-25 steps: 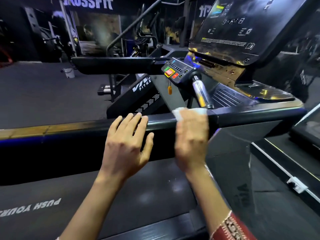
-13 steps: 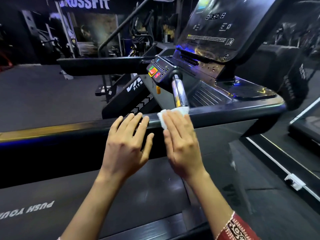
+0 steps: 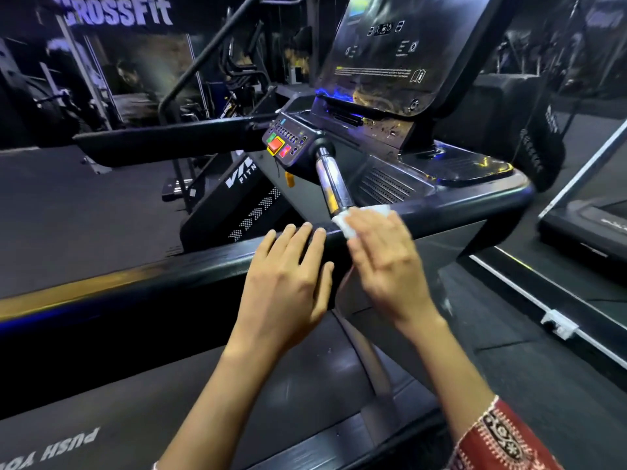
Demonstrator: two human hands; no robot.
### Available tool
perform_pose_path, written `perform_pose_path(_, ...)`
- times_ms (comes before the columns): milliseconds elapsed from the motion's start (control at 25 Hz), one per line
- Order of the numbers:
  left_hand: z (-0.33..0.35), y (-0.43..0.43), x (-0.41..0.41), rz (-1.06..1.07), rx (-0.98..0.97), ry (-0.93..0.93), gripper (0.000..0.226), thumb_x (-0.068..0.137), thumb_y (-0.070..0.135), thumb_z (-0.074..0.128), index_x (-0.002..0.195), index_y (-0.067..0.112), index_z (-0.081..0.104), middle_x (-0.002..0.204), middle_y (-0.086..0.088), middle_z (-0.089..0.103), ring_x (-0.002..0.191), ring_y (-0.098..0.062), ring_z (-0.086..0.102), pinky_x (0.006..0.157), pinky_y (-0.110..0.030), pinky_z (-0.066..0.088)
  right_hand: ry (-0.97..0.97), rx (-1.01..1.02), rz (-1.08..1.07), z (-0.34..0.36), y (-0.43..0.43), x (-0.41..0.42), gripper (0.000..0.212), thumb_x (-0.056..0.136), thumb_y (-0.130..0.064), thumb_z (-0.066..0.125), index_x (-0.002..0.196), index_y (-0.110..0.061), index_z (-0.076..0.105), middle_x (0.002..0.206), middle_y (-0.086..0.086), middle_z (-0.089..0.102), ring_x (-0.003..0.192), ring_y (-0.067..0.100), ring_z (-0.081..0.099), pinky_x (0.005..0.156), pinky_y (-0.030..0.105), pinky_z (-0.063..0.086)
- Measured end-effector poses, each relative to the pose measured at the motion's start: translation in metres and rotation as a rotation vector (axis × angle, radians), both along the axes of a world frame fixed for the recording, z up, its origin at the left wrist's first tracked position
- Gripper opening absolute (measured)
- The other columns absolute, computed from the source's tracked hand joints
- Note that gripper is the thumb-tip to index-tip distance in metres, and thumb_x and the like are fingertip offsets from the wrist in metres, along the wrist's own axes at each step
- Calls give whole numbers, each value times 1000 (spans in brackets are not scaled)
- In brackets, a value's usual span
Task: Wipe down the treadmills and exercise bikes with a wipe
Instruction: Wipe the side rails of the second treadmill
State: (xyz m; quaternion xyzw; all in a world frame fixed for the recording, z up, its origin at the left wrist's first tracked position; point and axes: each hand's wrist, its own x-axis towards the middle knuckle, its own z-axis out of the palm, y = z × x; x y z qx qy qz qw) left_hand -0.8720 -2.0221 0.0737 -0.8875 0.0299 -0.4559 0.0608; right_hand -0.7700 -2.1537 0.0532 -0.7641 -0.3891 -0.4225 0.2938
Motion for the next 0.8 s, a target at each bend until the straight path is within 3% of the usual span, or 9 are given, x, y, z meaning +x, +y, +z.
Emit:
perform_pose_path(120,-1,-8,7,6,1,8,45,88,27,45,117,-2,64,118,-20,64,106,-37,61,97,-46,41,132,110,-189,1,-41,41,45,103,-29,29,126,-4,60,124,10,61,117,23,51,106,52,33)
perform_pose_path(200,-1,-16,13,8,-9,2,44,88,26,46,117,-2,64,117,-21,64,106,-37,61,97,-46,40,163,175,-226,4,-42,43,43,101,-26,31,124,-3,61,120,10,62,114,21,48,109,54,29)
perform_pose_path(320,-1,-34,32,-3,-9,-8,44,88,25,46,117,-4,63,117,-21,64,106,-38,61,98,-44,37,108,83,-65,5,-35,36,43,101,-24,30,122,-6,62,123,10,62,121,20,47,119,35,8)
perform_pose_path(400,-2,-50,49,13,-11,-14,43,89,25,47,116,-3,64,117,-20,64,106,-37,62,99,-44,37,40,-6,-14,6,-56,55,41,100,-23,31,124,-8,63,125,9,63,124,25,49,116,35,13)
perform_pose_path(520,-6,-79,71,65,-42,-42,41,90,24,47,116,-3,64,118,-19,64,108,-36,62,101,-44,36,30,24,-187,3,-121,119,39,99,-16,32,118,-7,65,120,14,64,119,37,54,111,38,20)
perform_pose_path(640,-9,-113,99,116,-56,-60,41,91,24,48,117,-3,64,118,-20,64,109,-37,61,103,-46,36,68,33,-271,8,-143,141,38,99,-13,30,114,-2,63,112,17,63,108,42,55,105,49,32)
perform_pose_path(720,-9,-131,117,139,-53,-61,40,92,24,48,116,-3,65,118,-20,64,109,-37,61,103,-48,36,-41,-83,-97,6,-129,130,37,98,-11,31,114,1,61,105,17,61,99,40,54,102,48,34)
perform_pose_path(800,-8,-144,129,161,-67,-78,40,92,25,46,115,-3,65,117,-20,65,108,-36,62,102,-48,38,-97,-105,137,3,-132,128,39,100,-16,34,120,2,62,116,15,63,109,34,57,110,45,31)
